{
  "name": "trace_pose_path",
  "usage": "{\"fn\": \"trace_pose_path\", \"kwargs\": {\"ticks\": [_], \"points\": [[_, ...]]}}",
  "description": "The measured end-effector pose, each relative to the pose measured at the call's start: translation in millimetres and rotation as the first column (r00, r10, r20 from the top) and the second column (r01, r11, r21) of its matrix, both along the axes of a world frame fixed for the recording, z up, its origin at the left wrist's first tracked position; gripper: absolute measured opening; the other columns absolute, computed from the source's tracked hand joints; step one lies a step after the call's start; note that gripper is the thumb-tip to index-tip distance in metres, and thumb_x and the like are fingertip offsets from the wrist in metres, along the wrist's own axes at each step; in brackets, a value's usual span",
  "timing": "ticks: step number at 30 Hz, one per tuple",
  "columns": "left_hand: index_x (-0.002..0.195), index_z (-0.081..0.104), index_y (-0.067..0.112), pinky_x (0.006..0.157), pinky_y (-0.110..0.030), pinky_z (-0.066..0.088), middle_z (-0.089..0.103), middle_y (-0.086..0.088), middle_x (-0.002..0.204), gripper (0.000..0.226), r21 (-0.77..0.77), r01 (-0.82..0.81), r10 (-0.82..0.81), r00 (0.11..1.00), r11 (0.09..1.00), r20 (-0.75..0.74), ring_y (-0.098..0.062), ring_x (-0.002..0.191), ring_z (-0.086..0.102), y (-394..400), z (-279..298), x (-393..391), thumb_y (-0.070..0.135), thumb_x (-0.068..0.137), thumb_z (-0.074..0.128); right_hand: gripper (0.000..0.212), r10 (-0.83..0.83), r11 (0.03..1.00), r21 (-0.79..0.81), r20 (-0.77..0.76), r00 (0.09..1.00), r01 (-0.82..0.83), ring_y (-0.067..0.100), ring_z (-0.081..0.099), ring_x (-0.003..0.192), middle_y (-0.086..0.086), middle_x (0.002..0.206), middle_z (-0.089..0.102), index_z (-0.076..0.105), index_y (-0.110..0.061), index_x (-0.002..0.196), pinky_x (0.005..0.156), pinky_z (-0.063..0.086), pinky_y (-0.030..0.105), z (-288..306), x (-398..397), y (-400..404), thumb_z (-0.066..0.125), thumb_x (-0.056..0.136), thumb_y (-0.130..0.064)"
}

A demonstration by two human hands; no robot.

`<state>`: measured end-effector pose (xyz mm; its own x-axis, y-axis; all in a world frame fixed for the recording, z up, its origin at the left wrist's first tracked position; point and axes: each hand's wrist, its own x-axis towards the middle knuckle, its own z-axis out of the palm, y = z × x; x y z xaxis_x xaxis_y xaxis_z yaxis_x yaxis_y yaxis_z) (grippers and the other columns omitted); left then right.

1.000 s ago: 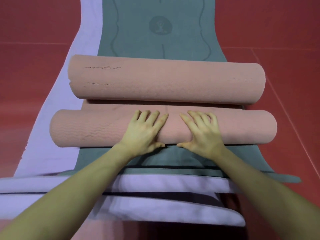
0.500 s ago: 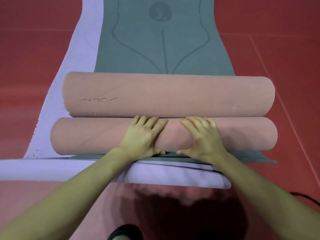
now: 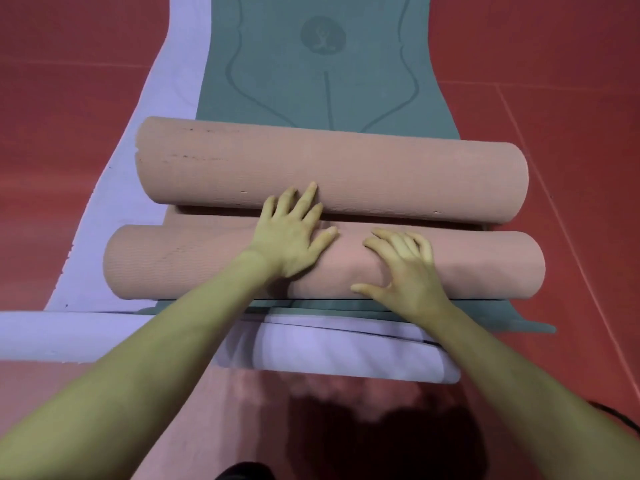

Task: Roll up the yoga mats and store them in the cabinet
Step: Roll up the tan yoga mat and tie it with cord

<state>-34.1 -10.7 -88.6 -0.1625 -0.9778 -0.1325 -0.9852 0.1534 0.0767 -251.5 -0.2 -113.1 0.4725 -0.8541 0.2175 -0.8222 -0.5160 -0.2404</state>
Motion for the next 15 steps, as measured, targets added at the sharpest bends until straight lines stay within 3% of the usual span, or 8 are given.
{"fn": "trace_pose_path", "kwargs": {"ticks": [5,7,10,12,15], "points": [[0.150,0.025,0.022,0.107,-0.041,0.022,-0.005,0.002,0.161,0.072,-0.019,-0.033,0.033,0.999,0.999,0.016,-0.032,0.135,0.025,-22.9,-4.0,-2.0,0.065,0.093,0.017,0.071,-0.076,0.997,-0.009,-0.052,0.996,0.075,0.029,0.051,0.105,0.012,0.116,0.057,0.061,-0.019,0.124,0.093,0.027,0.039,2.9,4.4,-20.3,0.033,0.084,-0.071],[0.151,0.022,0.021,0.113,-0.041,0.015,-0.005,0.000,0.161,0.072,0.007,-0.040,0.040,0.999,0.999,0.004,-0.034,0.142,0.014,-30.7,-1.9,-2.4,0.064,0.093,0.021,0.080,-0.127,0.989,0.065,-0.120,0.985,0.135,0.027,0.051,0.118,0.010,0.128,0.056,0.049,-0.017,0.137,0.101,0.023,0.039,8.6,12.2,-33.3,0.024,0.084,-0.071],[0.151,0.023,0.020,0.117,-0.044,0.002,-0.006,0.001,0.161,0.073,0.021,-0.050,0.049,0.998,0.999,0.050,-0.029,0.146,-0.002,-45.0,1.9,3.0,0.064,0.093,0.020,0.083,-0.133,0.975,0.141,-0.240,0.962,0.170,0.019,0.023,0.142,0.002,0.155,0.026,0.017,-0.029,0.150,0.113,0.005,0.039,12.2,21.4,-54.6,0.001,0.078,-0.067],[0.151,0.021,0.022,0.117,-0.045,-0.002,-0.006,0.001,0.161,0.072,0.001,-0.047,0.047,0.995,0.999,0.085,-0.026,0.147,-0.004,-55.0,3.1,7.5,0.064,0.093,0.017,0.073,-0.118,0.974,0.151,-0.292,0.949,0.167,0.017,0.013,0.145,-0.001,0.159,0.011,0.008,-0.034,0.151,0.115,0.002,0.041,11.9,22.7,-67.1,0.002,0.083,-0.062],[0.152,0.016,0.025,0.117,-0.046,-0.004,-0.005,-0.002,0.161,0.069,-0.028,-0.100,0.102,0.989,0.995,0.108,-0.028,0.146,-0.006,-66.0,4.1,8.9,0.062,0.094,0.016,0.063,-0.134,0.972,0.144,-0.318,0.939,0.188,0.017,0.012,0.145,-0.002,0.159,0.007,0.008,-0.034,0.151,0.116,0.003,0.044,11.2,26.6,-84.1,0.010,0.093,-0.058]]}}
